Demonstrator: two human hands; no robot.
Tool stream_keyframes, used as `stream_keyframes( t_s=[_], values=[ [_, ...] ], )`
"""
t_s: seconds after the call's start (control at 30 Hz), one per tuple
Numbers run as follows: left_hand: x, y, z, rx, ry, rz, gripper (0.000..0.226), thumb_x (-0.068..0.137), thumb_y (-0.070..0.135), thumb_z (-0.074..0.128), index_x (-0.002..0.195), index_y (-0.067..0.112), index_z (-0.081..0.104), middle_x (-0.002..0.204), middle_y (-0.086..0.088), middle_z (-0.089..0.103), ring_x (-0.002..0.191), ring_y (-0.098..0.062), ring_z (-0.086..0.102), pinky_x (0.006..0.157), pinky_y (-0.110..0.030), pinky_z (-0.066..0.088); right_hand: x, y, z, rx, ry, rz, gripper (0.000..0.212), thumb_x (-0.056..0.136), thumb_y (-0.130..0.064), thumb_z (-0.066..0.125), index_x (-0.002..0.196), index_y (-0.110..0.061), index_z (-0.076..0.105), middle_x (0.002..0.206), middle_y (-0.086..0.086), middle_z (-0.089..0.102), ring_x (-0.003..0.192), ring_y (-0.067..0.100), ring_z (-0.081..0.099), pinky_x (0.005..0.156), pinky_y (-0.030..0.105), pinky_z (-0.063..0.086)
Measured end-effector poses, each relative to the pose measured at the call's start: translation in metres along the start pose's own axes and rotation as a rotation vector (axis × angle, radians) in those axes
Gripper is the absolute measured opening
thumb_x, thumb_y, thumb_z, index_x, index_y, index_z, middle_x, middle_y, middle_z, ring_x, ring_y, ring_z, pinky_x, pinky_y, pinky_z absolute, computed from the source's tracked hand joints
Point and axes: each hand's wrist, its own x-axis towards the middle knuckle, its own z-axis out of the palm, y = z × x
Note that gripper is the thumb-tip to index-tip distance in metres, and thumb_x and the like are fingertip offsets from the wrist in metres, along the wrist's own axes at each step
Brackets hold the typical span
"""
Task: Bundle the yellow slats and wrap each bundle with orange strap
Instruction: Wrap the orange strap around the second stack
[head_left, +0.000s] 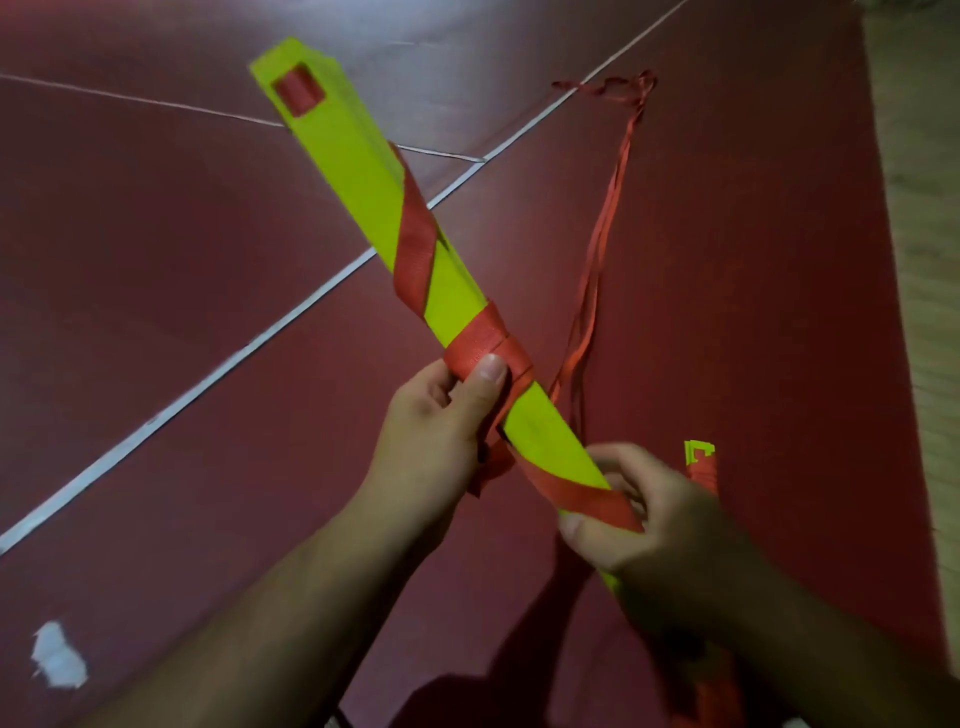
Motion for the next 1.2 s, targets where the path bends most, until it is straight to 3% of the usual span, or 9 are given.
stream_keyframes(
  t_s=[0.1, 0.17, 0.23, 0.33, 0.47, 0.6, 0.83, 1.03, 1.2],
  values=[
    [-0.005, 0.000, 0.013, 0.045, 0.117, 0.006, 0.031, 0.098, 0.035, 0.058, 0.074, 0.016, 0.054, 0.049, 0.008, 0.042, 0.040, -0.011, 0.038, 0.045, -0.030, 0.037, -0.004, 0.002, 0.015, -0.381, 0.168, -0.117, 0.086, 0.055, -0.060, 0.083, 0.129, -0.041, 0.043, 0.115, -0.022, 0.058, 0.106, 0.003, 0.057, 0.084, 0.014, 0.040],
    [-0.006, 0.000, 0.016, 0.092, 0.103, 0.051, 0.036, 0.096, 0.040, 0.060, 0.079, 0.008, 0.058, 0.058, -0.003, 0.046, 0.047, -0.016, 0.041, 0.046, -0.037, 0.038, -0.002, 0.007, 0.017, -0.458, 0.279, -0.162, 0.064, 0.064, -0.052, 0.080, 0.116, -0.040, 0.045, 0.097, -0.016, 0.060, 0.096, 0.017, 0.064, 0.076, 0.028, 0.047],
    [-0.003, 0.001, 0.010, 0.176, 0.002, 0.141, 0.040, 0.093, 0.043, 0.065, 0.090, 0.004, 0.061, 0.067, -0.010, 0.051, 0.054, -0.017, 0.048, 0.046, -0.042, 0.044, 0.001, 0.008, 0.013, -0.416, 0.353, -0.178, 0.041, 0.065, -0.047, 0.070, 0.096, -0.035, 0.046, 0.074, -0.011, 0.062, 0.075, 0.023, 0.066, 0.063, 0.036, 0.052],
    [0.008, 0.001, -0.008, 0.343, -0.149, 0.192, 0.037, 0.083, 0.049, 0.067, 0.105, 0.019, 0.062, 0.078, -0.001, 0.066, 0.054, -0.008, 0.056, 0.046, -0.028, 0.046, -0.001, 0.005, 0.008, -0.287, 0.350, -0.138, 0.032, 0.057, -0.046, 0.062, 0.084, -0.032, 0.051, 0.064, -0.008, 0.062, 0.058, 0.011, 0.059, 0.056, 0.036, 0.050],
    [0.015, -0.009, -0.027, 0.559, -0.253, 0.155, 0.040, 0.079, 0.061, 0.060, 0.074, 0.021, 0.058, 0.055, 0.006, 0.060, 0.048, -0.006, 0.054, 0.051, -0.022, 0.044, -0.003, 0.001, 0.008, -0.158, 0.325, -0.049, 0.032, 0.052, -0.040, 0.065, 0.078, -0.025, 0.055, 0.064, -0.008, 0.061, 0.050, 0.009, 0.051, 0.048, 0.027, 0.040],
    [0.017, -0.006, -0.035, 0.605, -0.328, 0.174, 0.048, 0.092, 0.052, 0.051, 0.072, 0.009, 0.062, 0.059, 0.006, 0.061, 0.054, -0.002, 0.049, 0.056, -0.017, 0.037, 0.000, -0.002, 0.001, -0.112, 0.266, 0.004, 0.036, 0.051, -0.039, 0.064, 0.072, -0.010, 0.057, 0.061, 0.006, 0.060, 0.050, 0.016, 0.049, 0.052, 0.032, 0.041],
    [0.011, -0.006, -0.029, 0.227, -0.373, 0.099, 0.049, 0.091, 0.054, 0.054, 0.083, 0.006, 0.056, 0.067, -0.003, 0.050, 0.059, -0.012, 0.042, 0.053, -0.022, 0.034, -0.004, -0.011, -0.006, 0.098, 0.016, 0.033, 0.029, 0.054, -0.025, 0.067, 0.082, -0.020, 0.059, 0.057, 0.001, 0.051, 0.048, 0.015, 0.047, 0.046, 0.032, 0.040],
    [0.014, -0.008, -0.031, 0.451, -0.236, 0.393, 0.074, 0.081, 0.080, 0.049, 0.075, 0.007, 0.057, 0.060, 0.002, 0.047, 0.058, -0.006, 0.040, 0.053, -0.026, 0.031, -0.010, -0.015, -0.008, 0.485, -0.240, 0.106, 0.041, 0.043, -0.023, 0.070, 0.084, -0.018, 0.065, 0.058, 0.021, 0.050, 0.043, 0.023, 0.046, 0.044, 0.028, 0.040],
    [0.015, -0.009, -0.036, 0.473, -0.338, 0.324, 0.070, 0.076, 0.078, 0.059, 0.085, 0.009, 0.058, 0.067, 0.005, 0.047, 0.062, -0.008, 0.042, 0.054, -0.032, 0.032, -0.009, -0.013, -0.014, 0.588, -0.304, 0.133, 0.060, 0.040, -0.024, 0.069, 0.095, -0.004, 0.060, 0.056, 0.020, 0.050, 0.039, 0.022, 0.045, 0.043, 0.027, 0.040]
  ],
)
